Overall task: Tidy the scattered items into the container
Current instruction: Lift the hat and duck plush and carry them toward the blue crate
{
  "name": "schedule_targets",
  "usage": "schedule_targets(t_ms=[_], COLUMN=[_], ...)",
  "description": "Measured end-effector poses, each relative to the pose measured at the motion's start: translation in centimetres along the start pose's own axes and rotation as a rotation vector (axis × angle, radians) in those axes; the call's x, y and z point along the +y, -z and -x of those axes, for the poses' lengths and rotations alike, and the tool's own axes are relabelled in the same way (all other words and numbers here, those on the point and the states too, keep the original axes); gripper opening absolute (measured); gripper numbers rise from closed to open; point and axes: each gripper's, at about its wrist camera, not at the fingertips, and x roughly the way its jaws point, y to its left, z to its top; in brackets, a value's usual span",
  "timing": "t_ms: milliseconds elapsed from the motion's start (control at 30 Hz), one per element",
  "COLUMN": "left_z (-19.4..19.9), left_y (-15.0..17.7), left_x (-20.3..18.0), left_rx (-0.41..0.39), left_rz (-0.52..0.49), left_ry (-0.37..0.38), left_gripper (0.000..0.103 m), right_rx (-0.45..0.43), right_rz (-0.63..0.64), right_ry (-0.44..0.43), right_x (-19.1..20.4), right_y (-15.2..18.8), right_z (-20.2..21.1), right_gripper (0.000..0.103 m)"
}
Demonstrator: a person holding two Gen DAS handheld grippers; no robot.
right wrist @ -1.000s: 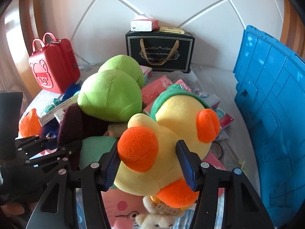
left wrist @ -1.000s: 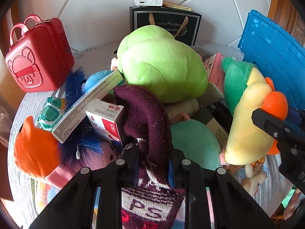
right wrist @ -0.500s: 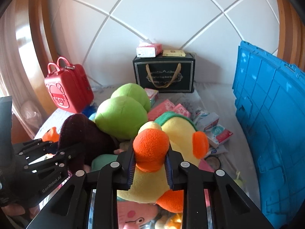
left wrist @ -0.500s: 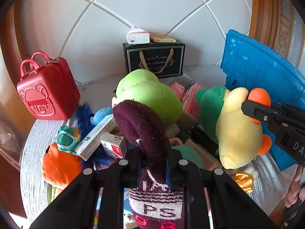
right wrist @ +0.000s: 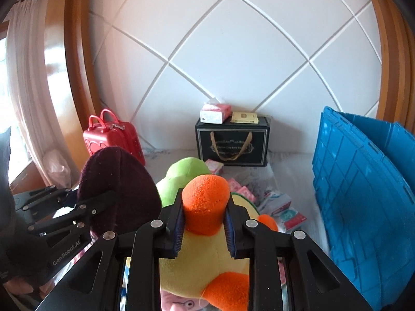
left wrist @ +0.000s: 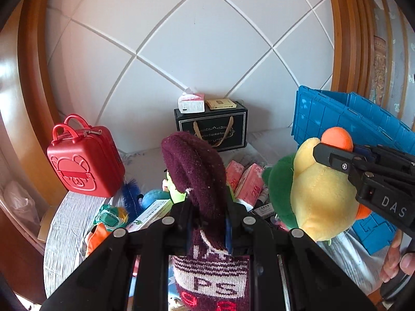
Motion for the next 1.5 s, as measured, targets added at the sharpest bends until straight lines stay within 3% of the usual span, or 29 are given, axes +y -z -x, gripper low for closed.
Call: schedule_targets(t_ms=[267, 500, 733, 933, 1167, 1367, 1500], left_z=[1.6, 2.6, 3.6, 4.5, 5.9, 7.7, 8.7], left_y=[-0.9, -1.3, -3.3, -5.0, -8.7, -12.3, -15.2], left_x=[-2.8, -3.7, -4.4, -7.5, -15.4, -26.9, -35.1], left_rx=[-0.019, -0.020, -0.062, -0.083, -0.148, -0.188, -0.174], left_rz=[0.014, 0.016, -0.004, -0.036, -0.077, -0.075, -0.061], left_ry=[-0.040, -0.025, 0.048, 0.102, 0.152, 0.212, 0.273], left_gripper=[0.018, 0.018, 0.018, 0.018, 0.018, 0.018, 0.018], right_rx=[-0.024, -0.036, -0.084, -0.136, -0.212, -0.261, -0.241], right_rz=[0.044, 0.052, 0.046, 0.041, 0.009, 0.018, 0.047], right_ry=[-0.027, -0.034, 0.057, 0.174, 0.246, 0.277, 0.267], right_x=[-1.3, -2.2, -3.2, -5.5, -11.6, -20.9, -28.2], right_y=[-2.2, -3.5, -6.1, -8.5, -10.0, -10.0, -10.1], right_z=[2.0, 4.0, 8.0, 12.2, 18.0, 23.3, 25.9], right_gripper=[0.025, 0.025, 0.025, 0.025, 0.025, 0.025, 0.025])
